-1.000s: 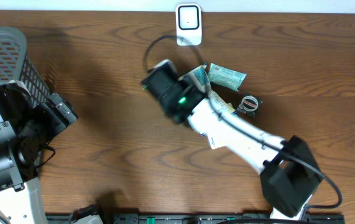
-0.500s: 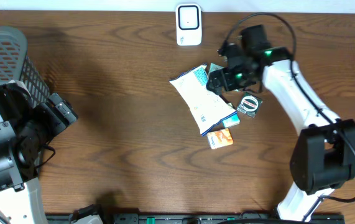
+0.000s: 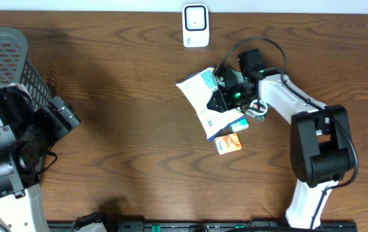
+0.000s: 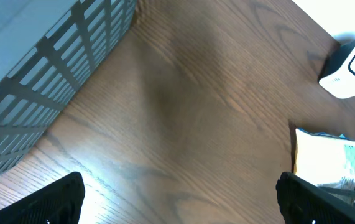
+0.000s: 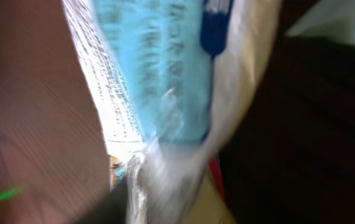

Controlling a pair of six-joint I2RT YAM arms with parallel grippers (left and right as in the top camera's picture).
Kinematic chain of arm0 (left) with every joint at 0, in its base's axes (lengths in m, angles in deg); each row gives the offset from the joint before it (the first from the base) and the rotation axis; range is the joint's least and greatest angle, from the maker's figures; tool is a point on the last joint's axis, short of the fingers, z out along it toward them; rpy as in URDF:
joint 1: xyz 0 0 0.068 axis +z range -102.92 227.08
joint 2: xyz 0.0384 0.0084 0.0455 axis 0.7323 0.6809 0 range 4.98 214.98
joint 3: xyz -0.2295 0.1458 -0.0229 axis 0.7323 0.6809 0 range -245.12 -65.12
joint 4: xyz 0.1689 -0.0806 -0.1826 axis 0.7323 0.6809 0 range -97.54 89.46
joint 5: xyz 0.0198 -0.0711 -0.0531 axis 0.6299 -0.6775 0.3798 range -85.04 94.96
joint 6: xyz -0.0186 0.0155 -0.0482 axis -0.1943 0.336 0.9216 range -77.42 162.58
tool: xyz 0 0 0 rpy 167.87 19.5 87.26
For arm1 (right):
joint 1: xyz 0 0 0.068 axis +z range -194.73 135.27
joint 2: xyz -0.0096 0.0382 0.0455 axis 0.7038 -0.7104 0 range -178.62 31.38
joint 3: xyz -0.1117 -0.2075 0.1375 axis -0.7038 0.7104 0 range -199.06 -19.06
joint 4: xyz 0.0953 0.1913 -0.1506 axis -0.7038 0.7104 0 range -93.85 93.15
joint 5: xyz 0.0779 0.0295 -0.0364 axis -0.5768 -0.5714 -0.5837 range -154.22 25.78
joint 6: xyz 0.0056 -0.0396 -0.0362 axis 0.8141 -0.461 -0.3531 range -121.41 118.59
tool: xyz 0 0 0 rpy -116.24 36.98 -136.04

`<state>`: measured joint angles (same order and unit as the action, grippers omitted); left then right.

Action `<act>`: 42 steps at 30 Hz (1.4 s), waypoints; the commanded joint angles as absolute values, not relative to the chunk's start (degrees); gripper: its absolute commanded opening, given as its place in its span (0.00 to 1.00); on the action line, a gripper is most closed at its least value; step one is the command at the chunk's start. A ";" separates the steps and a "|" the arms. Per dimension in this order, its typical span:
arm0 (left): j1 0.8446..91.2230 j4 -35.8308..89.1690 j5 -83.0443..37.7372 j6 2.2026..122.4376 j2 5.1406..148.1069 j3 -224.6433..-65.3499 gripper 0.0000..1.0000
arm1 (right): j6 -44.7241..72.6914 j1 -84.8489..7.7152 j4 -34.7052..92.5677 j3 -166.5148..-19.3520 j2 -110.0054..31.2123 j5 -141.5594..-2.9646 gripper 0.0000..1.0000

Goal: Scan the item barcode

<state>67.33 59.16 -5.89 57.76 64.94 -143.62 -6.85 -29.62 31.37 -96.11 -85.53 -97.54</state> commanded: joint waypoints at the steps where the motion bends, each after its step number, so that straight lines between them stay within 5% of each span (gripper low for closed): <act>1: 67.64 59.29 -6.39 57.85 64.94 -144.52 0.98 | -4.88 -28.90 30.63 -96.16 -85.85 -99.33 0.01; 8: 67.64 59.29 -6.39 57.85 64.94 -144.52 0.98 | -0.59 -27.52 31.70 -100.11 -79.12 -91.16 0.01; 22: 67.64 59.29 -6.39 57.85 64.94 -144.52 0.98 | 2.36 -4.59 29.10 -100.57 -76.17 -10.33 0.01; 30: 67.64 59.29 -6.39 57.85 64.94 -144.52 0.98 | 0.65 2.91 27.63 -100.57 -87.60 -5.81 0.01; 32: 67.64 59.29 -6.39 57.85 64.94 -144.52 0.98 | 0.72 5.07 27.65 -100.57 -89.11 -5.92 0.14; 35: 67.64 59.29 -6.39 57.85 64.94 -144.52 0.98 | 1.61 8.76 27.17 -100.68 -89.39 -5.89 0.55; 42: 67.64 59.29 -6.41 57.85 64.94 -144.52 0.98 | 4.85 11.82 28.96 -105.45 -85.96 -22.35 0.61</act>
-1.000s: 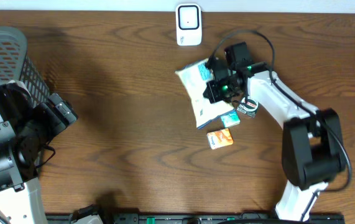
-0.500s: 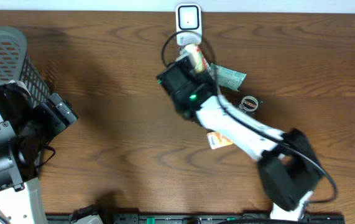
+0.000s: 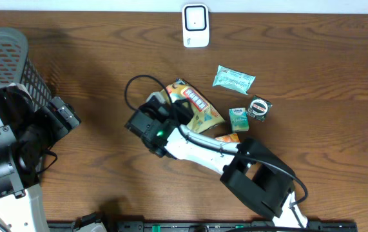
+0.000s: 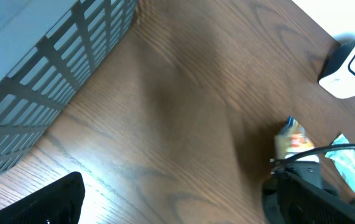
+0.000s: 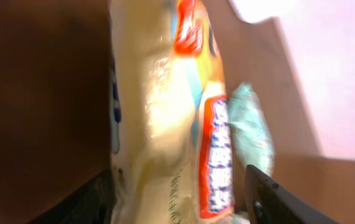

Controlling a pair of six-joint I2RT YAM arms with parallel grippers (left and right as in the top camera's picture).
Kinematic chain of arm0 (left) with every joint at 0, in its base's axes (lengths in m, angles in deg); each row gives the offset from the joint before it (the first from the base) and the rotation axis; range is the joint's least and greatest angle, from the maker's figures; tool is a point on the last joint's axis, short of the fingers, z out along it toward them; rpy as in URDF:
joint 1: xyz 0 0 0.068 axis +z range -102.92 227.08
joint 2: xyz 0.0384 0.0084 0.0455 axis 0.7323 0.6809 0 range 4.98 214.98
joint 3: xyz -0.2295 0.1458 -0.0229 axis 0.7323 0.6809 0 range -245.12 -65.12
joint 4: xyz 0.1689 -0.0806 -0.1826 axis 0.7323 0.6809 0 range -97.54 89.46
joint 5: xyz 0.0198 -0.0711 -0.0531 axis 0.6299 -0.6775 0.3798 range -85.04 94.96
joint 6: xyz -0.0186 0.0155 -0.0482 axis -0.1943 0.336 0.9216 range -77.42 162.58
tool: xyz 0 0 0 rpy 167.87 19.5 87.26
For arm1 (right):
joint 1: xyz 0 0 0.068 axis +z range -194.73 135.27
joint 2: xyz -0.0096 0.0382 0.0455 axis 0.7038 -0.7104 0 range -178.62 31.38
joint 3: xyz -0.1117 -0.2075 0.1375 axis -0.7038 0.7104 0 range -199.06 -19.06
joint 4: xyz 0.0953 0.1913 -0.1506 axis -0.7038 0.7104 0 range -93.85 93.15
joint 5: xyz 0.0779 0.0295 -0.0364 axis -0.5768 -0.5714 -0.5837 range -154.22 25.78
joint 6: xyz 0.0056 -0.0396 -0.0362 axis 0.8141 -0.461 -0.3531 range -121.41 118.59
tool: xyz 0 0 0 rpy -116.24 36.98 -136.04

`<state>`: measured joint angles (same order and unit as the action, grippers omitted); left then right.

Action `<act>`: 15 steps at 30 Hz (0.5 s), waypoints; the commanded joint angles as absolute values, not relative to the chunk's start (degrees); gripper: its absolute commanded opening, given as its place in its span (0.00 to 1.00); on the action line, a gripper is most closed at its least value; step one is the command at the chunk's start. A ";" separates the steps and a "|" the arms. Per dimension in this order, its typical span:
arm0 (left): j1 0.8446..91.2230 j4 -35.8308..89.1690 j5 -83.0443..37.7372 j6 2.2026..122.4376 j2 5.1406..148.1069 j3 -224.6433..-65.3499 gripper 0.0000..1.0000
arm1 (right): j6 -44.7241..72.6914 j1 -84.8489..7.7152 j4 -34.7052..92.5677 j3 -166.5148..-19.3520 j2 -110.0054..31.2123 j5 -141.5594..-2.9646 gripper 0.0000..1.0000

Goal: Scan the item barcode

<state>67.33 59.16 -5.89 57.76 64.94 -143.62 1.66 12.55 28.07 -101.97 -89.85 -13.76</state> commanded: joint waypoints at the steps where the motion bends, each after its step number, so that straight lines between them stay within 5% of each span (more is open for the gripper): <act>1: 67.64 59.29 -6.39 57.85 64.94 -144.52 0.98 | 5.48 11.32 29.69 -106.17 -85.26 -24.47 0.61; 9: 67.64 59.29 -6.39 57.85 64.94 -144.52 0.98 | 6.86 -0.59 35.76 -109.73 -78.66 -43.84 0.77; 15: 67.64 59.29 -6.39 57.85 64.94 -144.52 0.98 | 2.77 -14.29 37.31 -109.12 -79.49 -73.02 0.84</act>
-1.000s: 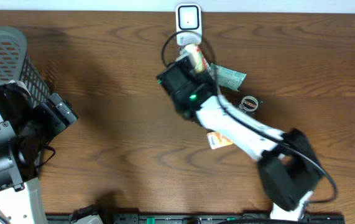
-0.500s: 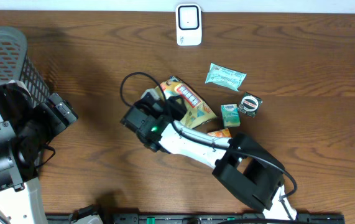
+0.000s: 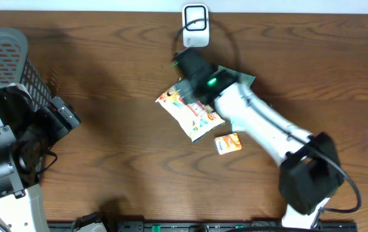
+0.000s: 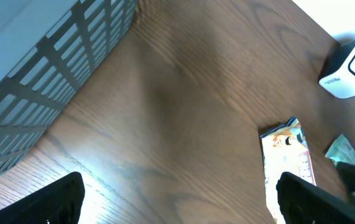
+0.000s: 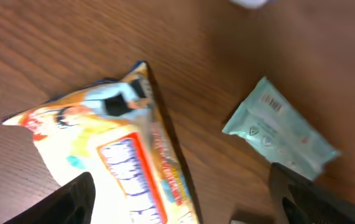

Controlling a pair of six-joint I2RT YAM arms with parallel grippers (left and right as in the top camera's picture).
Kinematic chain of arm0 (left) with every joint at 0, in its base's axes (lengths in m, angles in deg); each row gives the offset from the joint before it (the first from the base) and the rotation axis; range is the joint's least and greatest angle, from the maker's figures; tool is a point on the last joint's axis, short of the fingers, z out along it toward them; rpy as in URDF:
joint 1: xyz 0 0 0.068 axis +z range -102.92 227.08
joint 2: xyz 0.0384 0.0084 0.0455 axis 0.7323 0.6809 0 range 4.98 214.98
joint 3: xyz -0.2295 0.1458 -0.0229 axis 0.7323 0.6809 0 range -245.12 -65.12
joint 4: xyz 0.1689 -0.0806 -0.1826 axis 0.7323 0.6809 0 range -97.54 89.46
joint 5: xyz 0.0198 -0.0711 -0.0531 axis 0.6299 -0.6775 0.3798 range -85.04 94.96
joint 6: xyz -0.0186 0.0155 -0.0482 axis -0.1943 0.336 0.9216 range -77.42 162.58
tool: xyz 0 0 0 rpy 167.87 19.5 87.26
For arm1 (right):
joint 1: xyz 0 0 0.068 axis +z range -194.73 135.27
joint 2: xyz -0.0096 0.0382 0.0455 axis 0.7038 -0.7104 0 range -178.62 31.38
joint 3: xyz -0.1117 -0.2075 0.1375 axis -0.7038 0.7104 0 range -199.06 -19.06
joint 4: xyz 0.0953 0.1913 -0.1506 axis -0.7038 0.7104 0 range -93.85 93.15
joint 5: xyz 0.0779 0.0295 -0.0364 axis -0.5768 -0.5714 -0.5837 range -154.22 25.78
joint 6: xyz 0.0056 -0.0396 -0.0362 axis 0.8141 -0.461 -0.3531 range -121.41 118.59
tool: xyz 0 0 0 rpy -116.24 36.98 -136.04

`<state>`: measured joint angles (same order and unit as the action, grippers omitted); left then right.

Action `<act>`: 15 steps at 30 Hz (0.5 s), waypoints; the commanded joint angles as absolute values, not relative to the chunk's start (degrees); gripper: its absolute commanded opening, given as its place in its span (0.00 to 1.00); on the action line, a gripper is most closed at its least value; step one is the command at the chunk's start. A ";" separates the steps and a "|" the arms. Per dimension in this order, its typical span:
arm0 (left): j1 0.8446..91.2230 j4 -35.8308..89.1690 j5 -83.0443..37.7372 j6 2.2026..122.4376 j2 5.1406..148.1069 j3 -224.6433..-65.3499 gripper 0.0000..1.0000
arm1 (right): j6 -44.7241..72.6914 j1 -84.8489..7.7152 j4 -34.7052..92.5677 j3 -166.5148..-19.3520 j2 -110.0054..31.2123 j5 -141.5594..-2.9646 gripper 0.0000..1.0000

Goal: Scan the item barcode

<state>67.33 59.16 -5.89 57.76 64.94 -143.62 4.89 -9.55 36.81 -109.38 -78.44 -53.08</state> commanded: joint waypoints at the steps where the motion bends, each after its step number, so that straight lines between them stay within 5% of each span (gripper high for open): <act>1: 67.64 59.29 -6.39 57.85 64.94 -144.52 0.98 | 1.85 -16.39 37.20 -108.81 -80.35 -78.79 0.84; 7: 67.64 59.31 -6.39 57.85 64.94 -144.52 0.97 | 0.17 -22.97 37.16 -108.46 -87.27 -97.56 0.86; 15: 67.64 59.29 -6.39 57.85 64.94 -144.52 0.98 | -3.39 -21.51 37.44 -108.44 -92.43 -99.48 0.89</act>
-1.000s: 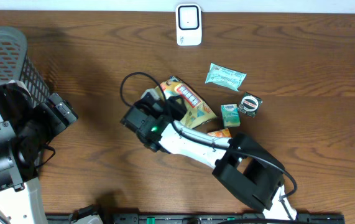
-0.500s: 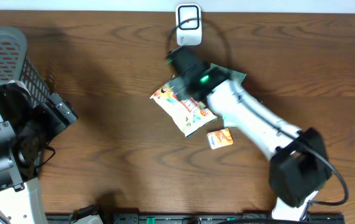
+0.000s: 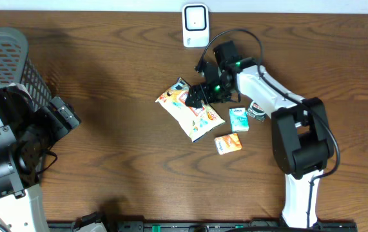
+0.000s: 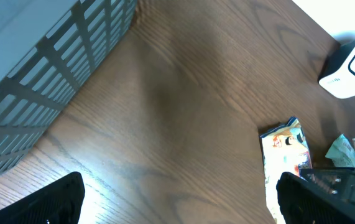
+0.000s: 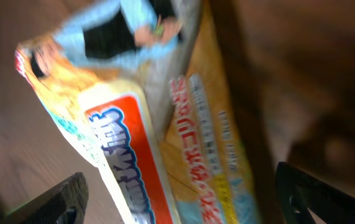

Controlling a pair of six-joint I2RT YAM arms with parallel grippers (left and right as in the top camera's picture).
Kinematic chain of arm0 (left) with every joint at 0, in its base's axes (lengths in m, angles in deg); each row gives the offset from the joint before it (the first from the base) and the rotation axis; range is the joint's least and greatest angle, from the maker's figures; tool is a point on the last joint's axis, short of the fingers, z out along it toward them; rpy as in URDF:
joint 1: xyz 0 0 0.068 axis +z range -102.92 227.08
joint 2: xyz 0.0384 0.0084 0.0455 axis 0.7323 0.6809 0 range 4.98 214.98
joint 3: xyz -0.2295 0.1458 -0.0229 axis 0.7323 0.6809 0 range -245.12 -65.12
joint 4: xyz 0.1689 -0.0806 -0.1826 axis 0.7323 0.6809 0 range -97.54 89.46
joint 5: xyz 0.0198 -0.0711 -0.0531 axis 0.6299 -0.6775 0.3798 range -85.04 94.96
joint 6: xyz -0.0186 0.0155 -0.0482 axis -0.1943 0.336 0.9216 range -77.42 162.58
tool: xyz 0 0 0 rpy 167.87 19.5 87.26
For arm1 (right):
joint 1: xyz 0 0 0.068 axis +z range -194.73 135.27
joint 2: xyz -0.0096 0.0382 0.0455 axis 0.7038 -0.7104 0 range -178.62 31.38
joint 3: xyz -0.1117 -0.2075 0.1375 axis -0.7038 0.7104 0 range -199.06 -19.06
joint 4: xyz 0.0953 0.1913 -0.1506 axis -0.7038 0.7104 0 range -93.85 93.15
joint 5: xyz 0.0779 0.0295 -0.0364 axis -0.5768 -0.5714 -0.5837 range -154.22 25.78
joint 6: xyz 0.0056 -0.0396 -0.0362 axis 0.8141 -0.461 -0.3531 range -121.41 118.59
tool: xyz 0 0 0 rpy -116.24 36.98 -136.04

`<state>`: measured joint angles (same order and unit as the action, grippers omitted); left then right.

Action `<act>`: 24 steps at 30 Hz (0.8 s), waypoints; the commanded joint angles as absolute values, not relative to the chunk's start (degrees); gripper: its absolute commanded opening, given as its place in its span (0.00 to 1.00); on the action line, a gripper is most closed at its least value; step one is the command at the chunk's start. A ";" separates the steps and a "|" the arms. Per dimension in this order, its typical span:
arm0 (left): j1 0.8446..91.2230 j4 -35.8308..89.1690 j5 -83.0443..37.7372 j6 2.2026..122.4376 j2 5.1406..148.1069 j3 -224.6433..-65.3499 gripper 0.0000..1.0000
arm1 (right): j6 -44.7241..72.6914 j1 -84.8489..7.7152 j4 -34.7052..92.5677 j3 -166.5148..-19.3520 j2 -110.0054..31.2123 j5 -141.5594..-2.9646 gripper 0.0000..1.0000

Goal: Scan the item barcode

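The snack bag (image 3: 187, 111), orange and yellow with a red label, lies flat on the wooden table with its printed front up. It fills the right wrist view (image 5: 165, 124) and shows at the lower right of the left wrist view (image 4: 283, 155). My right gripper (image 3: 208, 95) is open just over the bag's far right part, and its fingers (image 5: 62, 199) stand wide apart on either side of the bag. The white scanner (image 3: 195, 26) stands at the table's far edge (image 4: 350, 68). My left gripper (image 4: 183, 205) is open over bare wood at the left, holding nothing.
A grey slatted basket (image 3: 6, 55) stands at the far left (image 4: 53, 62). Right of the bag lie a small green packet (image 3: 238, 119), an orange packet (image 3: 227, 143) and a round item (image 3: 258, 109). A teal packet (image 4: 344, 149) shows beside the bag.
My right gripper has moved from near the scanner, well above the bag, to close over the bag's right part. The bag lies where it did. The left arm has not moved.
First my right gripper held the bag at the table's right centre, with its white and blue back up. Then the arm reached left with the bag's orange front showing. Then the bag lay flat with the gripper free near the scanner, and now the gripper is low over it.
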<state>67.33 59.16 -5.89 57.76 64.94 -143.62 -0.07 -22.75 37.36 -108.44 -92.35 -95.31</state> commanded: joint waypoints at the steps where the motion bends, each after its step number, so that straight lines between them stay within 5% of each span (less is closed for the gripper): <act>1: 67.64 59.29 -6.39 57.85 64.94 -144.52 0.98 | -3.87 -20.87 37.53 -108.44 -92.50 -98.39 0.88; 9: 67.64 59.29 -6.39 57.85 64.94 -144.52 0.98 | -3.02 -14.36 37.51 -108.29 -92.50 -78.46 0.01; 24: 67.64 59.29 -6.39 57.85 64.94 -144.52 0.98 | 8.37 -13.42 20.48 -111.30 -83.25 -54.66 0.01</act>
<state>67.33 59.16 -5.89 57.76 64.94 -143.62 6.62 -11.02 24.26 -108.90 -89.22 -65.69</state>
